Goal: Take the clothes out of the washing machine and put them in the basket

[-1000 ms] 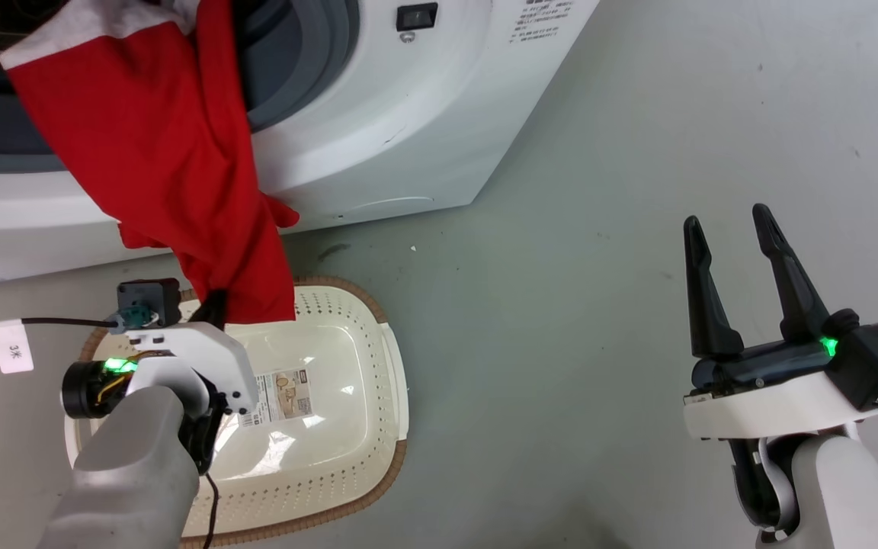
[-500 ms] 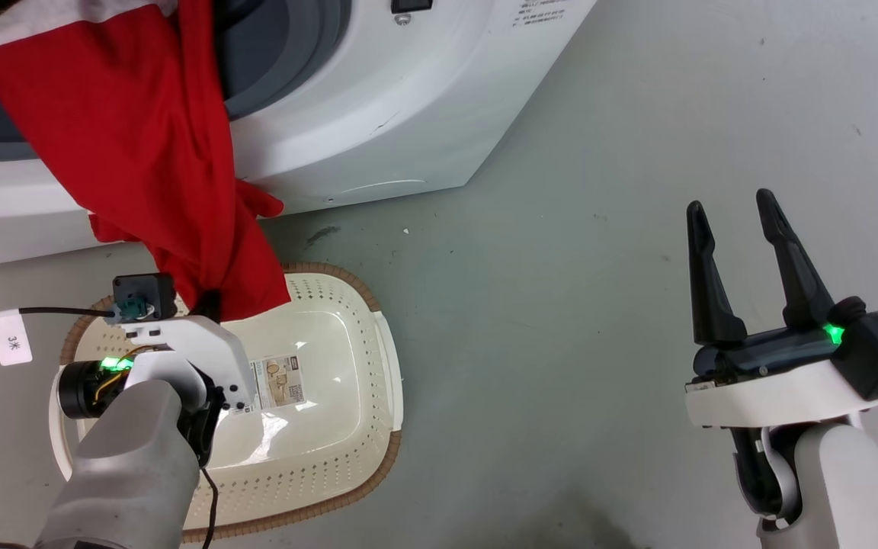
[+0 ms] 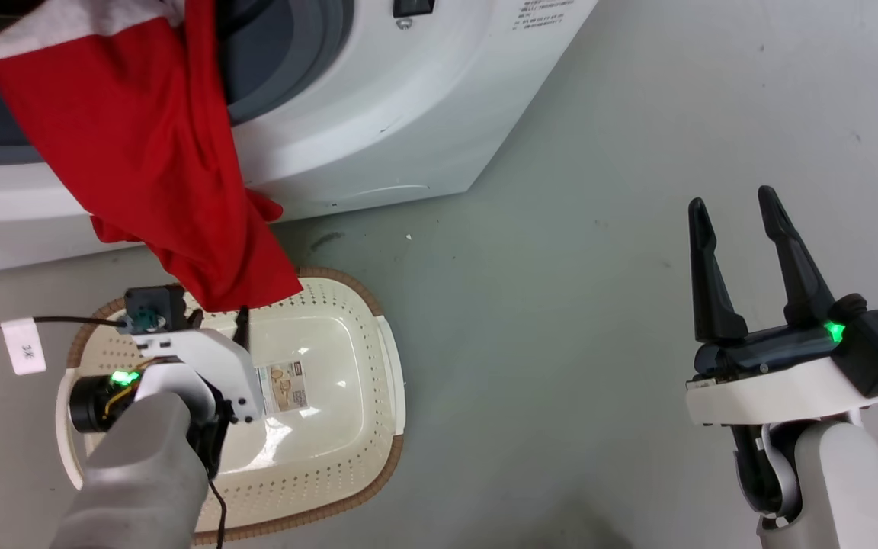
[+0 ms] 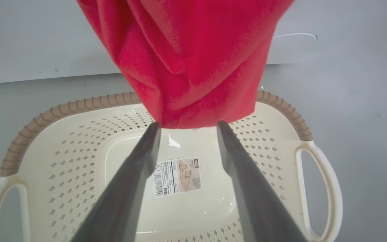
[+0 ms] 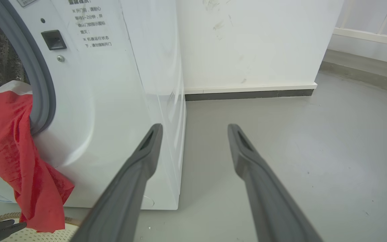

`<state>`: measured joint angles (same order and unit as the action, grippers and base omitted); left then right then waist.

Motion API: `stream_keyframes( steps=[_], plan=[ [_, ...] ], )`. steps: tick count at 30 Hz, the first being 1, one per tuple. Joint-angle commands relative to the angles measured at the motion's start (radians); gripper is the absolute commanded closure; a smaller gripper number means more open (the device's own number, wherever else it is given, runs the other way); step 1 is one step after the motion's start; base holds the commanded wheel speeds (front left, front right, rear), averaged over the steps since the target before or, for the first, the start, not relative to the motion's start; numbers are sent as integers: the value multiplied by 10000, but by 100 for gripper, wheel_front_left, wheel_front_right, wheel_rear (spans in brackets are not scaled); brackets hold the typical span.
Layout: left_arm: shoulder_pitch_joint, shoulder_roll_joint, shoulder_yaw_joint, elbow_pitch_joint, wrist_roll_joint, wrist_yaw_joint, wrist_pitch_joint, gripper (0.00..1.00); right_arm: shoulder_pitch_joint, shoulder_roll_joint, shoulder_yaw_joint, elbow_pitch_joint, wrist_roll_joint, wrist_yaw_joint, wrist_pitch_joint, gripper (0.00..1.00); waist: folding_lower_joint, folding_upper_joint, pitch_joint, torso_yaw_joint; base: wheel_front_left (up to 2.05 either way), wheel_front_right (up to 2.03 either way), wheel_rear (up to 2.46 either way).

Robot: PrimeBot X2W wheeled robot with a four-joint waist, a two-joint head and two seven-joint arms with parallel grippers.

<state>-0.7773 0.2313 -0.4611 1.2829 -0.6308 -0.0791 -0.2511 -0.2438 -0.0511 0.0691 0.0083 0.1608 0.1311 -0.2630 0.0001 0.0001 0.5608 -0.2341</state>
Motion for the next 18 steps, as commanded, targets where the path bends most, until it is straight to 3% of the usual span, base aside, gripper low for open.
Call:
stream_keyframes(
  steps=[1, 7, 18],
  plan=[
    [218, -88, -37, 18, -6, -37, -75, 0, 111, 17, -8, 52, 80, -7, -27, 0, -1, -1, -241, 66, 0, 0, 0],
    [805, -208, 11, -205, 41, -11, -149, 0, 500, 17, 87, 212, -12, -7, -27, 0, -1, -1, -1184, 239, 0, 0, 0],
    [3138, 50, 1378, -4307, 1803, 1119, -142, 0, 1307, 16, -1, 404, -203, -7, -26, 0, -1, -1, -2533, 563, 0, 0, 0]
  ],
)
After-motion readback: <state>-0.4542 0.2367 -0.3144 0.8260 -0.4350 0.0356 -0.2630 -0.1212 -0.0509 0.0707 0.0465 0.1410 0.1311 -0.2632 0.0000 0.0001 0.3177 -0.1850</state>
